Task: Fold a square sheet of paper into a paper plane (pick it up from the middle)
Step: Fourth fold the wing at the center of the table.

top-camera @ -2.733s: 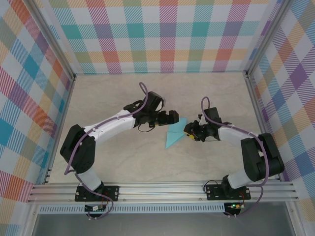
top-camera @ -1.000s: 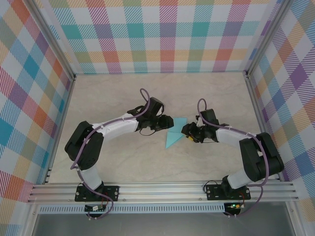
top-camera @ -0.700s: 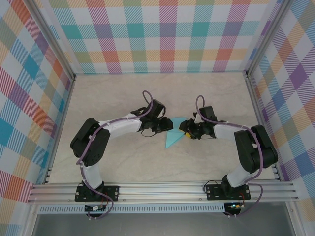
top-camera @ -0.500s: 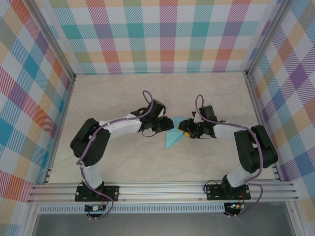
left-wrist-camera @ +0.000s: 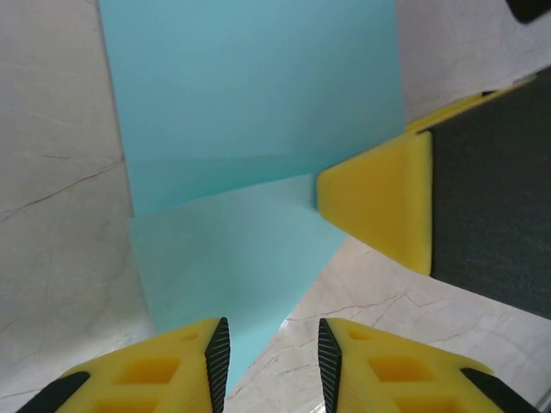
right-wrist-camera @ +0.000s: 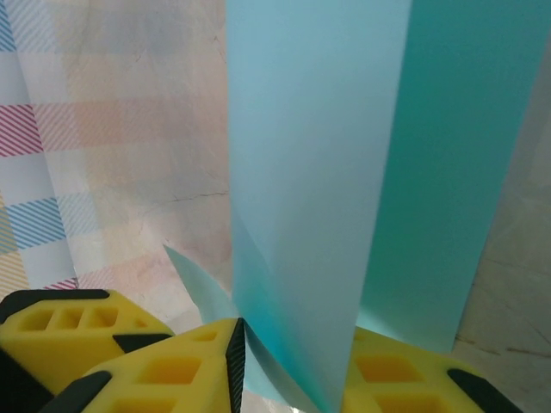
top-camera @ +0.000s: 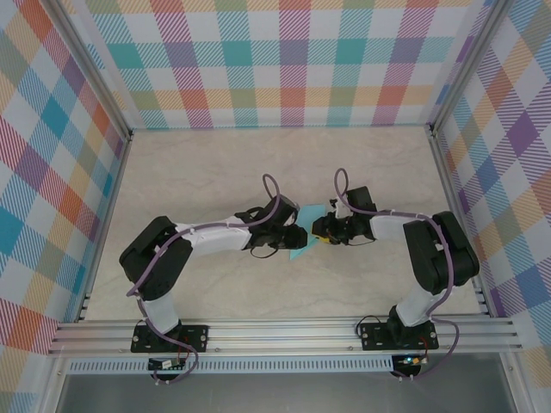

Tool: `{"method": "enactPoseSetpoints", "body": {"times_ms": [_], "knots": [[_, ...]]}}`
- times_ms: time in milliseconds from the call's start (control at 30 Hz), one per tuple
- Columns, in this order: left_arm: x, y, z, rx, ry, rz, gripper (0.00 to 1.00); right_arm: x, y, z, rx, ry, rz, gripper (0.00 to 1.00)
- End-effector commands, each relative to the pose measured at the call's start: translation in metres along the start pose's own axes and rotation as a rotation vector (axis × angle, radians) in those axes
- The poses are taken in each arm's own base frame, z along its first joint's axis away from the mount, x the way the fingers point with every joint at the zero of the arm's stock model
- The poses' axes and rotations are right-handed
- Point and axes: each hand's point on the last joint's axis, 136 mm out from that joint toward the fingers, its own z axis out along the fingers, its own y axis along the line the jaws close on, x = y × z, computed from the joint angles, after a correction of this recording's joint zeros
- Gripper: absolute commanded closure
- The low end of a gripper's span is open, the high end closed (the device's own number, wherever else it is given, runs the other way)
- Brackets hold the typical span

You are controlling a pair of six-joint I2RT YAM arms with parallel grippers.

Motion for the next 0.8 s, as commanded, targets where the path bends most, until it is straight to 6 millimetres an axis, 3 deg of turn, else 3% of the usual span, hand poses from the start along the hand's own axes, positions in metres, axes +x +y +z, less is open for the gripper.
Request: {"method": "enactPoseSetpoints", "body": {"times_ms": [0,267,400,600,767], "knots": [[-0.01,-0.007,-0.006,-0.047,-0.061,0.106,0.62,-0.009,0.015,-0.002,-0.038,0.005,-0.071,0.74],[-0.002,-0.002,0.005,-0.216,-0.071,0.264,0.5,-0.011,0.015,0.003,-0.038,0.033,-0.043,0.86],[0.002,-0.005,0.014,-0.274,-0.069,0.316,0.5,-0.01,0.013,0.004,-0.038,0.037,-0.031,0.87],[0.009,0.012,0.021,-0.392,-0.068,0.331,0.5,-0.009,0.014,0.004,-0.045,0.042,-0.021,0.88],[0.011,0.012,0.023,-0.44,-0.091,0.355,0.55,-0.009,0.015,0.004,-0.046,0.046,-0.016,0.88]]}}
